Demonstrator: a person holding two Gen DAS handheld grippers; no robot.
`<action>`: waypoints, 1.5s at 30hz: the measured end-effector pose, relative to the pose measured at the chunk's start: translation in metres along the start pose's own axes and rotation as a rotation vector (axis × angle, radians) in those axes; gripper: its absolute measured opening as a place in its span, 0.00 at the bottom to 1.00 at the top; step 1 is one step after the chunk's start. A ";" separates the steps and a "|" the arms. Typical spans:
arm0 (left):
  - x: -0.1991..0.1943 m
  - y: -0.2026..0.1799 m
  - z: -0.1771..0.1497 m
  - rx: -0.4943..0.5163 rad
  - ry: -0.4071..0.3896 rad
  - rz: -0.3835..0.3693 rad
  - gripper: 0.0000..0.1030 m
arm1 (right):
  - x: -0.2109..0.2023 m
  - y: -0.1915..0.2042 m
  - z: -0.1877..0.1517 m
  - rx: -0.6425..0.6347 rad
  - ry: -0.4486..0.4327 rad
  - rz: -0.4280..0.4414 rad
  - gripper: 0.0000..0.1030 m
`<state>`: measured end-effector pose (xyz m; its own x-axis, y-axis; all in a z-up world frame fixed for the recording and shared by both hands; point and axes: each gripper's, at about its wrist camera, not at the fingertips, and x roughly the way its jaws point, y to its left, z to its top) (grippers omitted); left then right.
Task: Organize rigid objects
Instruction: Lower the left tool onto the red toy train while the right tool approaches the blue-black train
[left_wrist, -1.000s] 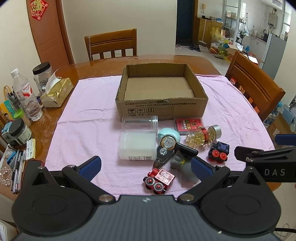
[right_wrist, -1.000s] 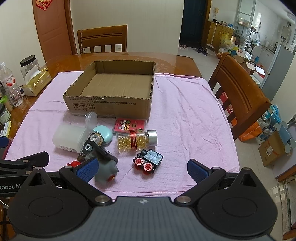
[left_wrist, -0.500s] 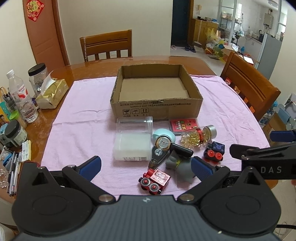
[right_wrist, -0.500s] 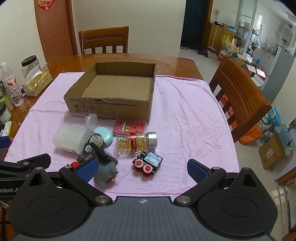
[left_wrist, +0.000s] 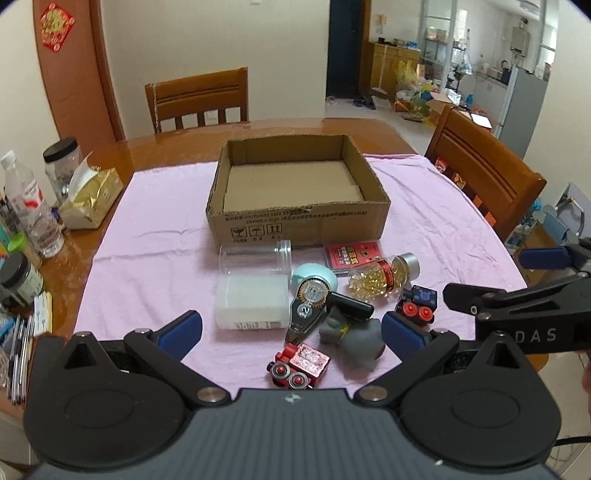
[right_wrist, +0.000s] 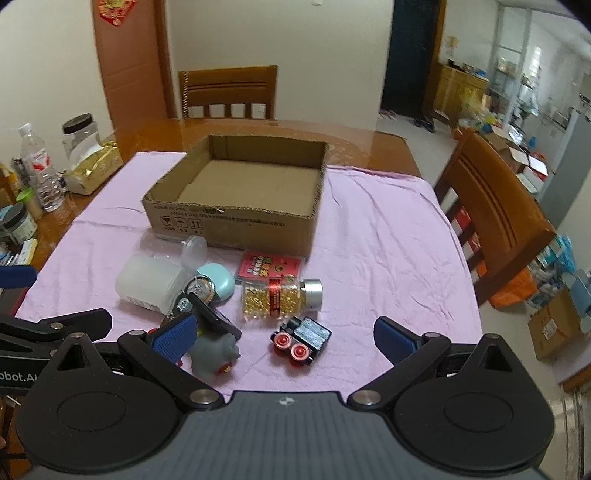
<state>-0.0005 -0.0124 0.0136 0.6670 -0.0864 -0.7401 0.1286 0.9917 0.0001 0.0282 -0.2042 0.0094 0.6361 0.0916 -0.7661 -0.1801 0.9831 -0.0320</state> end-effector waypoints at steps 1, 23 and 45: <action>0.001 0.001 -0.001 0.001 -0.008 0.000 0.99 | 0.001 -0.001 -0.001 -0.009 -0.005 0.009 1.00; 0.111 0.009 -0.069 0.047 0.093 -0.004 0.99 | 0.064 -0.010 -0.069 -0.054 0.069 0.103 1.00; 0.142 0.037 -0.068 0.049 0.183 -0.031 1.00 | 0.086 -0.031 -0.071 -0.022 0.117 0.069 1.00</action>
<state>0.0487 0.0188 -0.1370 0.5181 -0.0933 -0.8502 0.1853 0.9827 0.0051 0.0347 -0.2379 -0.1013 0.5301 0.1385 -0.8366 -0.2373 0.9714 0.0105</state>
